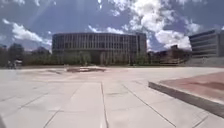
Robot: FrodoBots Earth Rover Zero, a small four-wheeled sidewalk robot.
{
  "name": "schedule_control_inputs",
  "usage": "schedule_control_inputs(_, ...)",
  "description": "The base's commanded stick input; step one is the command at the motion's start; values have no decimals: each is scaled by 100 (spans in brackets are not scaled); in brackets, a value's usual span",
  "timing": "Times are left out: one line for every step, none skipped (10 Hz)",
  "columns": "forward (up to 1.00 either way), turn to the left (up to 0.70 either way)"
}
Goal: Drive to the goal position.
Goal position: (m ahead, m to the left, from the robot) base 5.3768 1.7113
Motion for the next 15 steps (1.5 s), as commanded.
schedule_control_inputs(70,0)
schedule_control_inputs(70,0)
schedule_control_inputs(70,2)
schedule_control_inputs(70,1)
schedule_control_inputs(70,0)
schedule_control_inputs(70,0)
schedule_control_inputs(70,0)
schedule_control_inputs(70,0)
schedule_control_inputs(70,0)
schedule_control_inputs(70,0)
schedule_control_inputs(70,5)
schedule_control_inputs(70,2)
schedule_control_inputs(70,0)
schedule_control_inputs(70,6)
schedule_control_inputs(70,6)
